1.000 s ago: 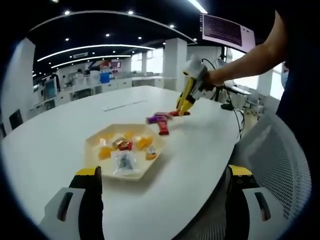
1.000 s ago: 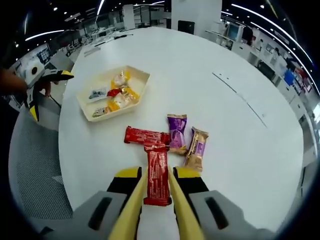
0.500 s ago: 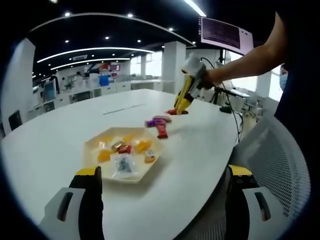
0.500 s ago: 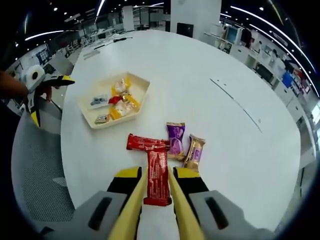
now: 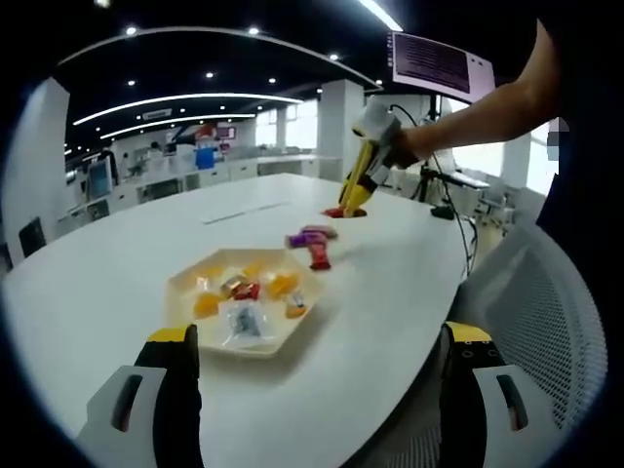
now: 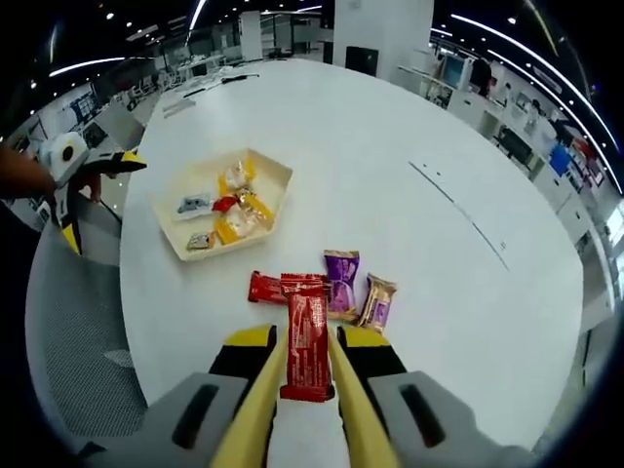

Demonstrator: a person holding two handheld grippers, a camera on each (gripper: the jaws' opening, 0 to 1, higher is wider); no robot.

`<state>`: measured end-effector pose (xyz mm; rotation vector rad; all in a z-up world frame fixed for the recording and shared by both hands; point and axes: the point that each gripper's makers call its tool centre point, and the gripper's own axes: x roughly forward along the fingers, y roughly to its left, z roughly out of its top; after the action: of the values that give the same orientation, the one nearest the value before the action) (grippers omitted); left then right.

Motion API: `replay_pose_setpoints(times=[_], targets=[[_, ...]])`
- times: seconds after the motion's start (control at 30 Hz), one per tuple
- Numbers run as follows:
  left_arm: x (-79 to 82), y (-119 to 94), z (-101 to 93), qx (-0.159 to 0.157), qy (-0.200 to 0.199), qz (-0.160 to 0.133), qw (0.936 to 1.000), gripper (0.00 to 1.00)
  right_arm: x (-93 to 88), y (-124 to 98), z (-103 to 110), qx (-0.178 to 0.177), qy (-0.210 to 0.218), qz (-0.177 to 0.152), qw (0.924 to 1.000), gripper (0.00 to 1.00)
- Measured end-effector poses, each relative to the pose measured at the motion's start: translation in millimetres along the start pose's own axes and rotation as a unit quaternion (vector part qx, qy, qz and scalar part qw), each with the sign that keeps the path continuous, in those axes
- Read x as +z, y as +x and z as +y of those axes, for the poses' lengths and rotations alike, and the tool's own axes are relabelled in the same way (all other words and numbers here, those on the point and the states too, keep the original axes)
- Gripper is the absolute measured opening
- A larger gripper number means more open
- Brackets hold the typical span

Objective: Place the target food into the container with the food tongs after gripping and lifting it, then release it inside without dropping or visibly crushing the food.

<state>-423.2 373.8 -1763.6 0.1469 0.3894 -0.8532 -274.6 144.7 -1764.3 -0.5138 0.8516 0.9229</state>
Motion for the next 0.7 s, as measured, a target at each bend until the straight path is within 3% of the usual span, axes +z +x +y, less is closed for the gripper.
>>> replay_pose_setpoints(times=[0.5, 0.7], targets=[[-1.4, 1, -0.6, -0.002, 0.001, 0.003, 1.0, 0.99, 42.9, 8, 23, 0.019, -0.016, -0.019, 0.9995, 0.23], [-3.2, 1, -0.9, -0.001, 0.004, 0.009, 1.0, 0.99, 83.6, 22, 50, 0.035, -0.045, -0.038, 0.9976, 0.23]])
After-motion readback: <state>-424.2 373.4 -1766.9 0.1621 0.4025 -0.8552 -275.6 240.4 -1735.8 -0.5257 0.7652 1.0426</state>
